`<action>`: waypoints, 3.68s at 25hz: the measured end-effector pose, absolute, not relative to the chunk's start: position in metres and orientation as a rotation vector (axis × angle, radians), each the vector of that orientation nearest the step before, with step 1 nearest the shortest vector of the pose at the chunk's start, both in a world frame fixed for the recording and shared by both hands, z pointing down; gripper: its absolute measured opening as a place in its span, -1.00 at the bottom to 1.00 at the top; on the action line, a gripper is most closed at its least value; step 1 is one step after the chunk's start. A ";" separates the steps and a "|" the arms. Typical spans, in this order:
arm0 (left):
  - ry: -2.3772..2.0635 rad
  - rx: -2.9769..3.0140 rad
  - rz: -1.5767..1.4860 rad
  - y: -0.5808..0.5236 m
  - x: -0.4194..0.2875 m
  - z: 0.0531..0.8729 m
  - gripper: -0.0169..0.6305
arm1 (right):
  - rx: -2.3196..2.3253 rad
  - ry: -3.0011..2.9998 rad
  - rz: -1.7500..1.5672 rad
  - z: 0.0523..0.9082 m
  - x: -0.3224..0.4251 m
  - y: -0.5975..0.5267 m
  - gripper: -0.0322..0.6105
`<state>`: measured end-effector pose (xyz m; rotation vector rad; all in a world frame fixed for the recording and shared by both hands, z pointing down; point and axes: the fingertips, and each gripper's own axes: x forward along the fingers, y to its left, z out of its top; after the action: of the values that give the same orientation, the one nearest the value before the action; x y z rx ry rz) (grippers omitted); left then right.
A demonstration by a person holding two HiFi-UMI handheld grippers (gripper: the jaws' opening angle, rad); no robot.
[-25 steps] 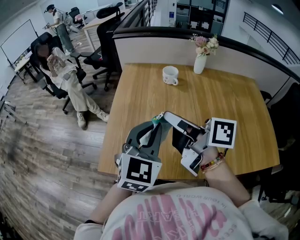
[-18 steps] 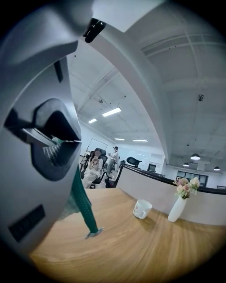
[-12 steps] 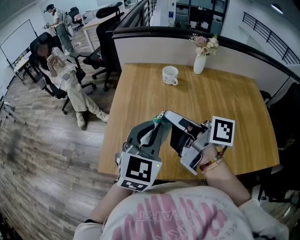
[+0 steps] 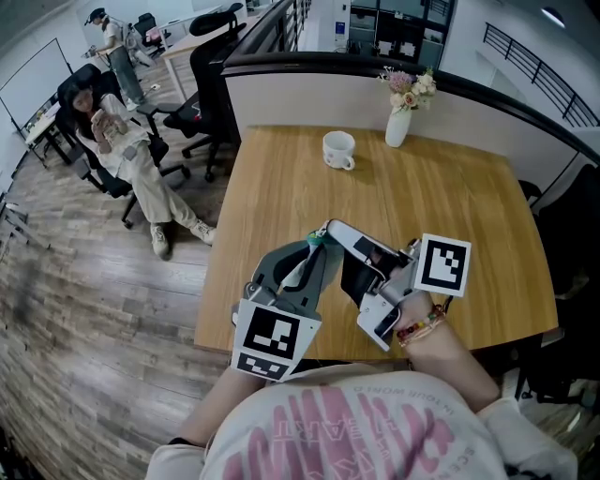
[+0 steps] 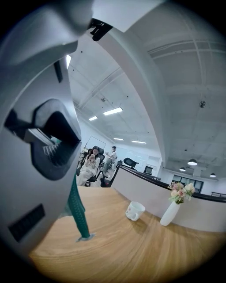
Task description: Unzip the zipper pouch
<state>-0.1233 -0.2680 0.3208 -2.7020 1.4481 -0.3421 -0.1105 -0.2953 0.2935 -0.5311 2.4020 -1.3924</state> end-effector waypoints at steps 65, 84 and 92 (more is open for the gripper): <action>1.547 -2.819 0.147 -0.260 -0.158 0.287 -0.91 | -0.842 2.553 -1.322 0.342 -0.102 -0.295 -0.89; 1.553 -2.830 0.238 -0.260 -0.166 0.279 -0.91 | -0.950 2.547 -1.363 0.368 -0.091 -0.299 -0.90; 1.573 -2.823 0.265 -0.262 -0.171 0.276 -0.91 | -0.998 2.559 -1.364 0.376 -0.085 -0.301 -0.90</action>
<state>-0.1715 -0.2623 0.2761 -2.8229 1.5729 0.2648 -0.0848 -0.3012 0.3761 -0.9983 2.5593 -1.3638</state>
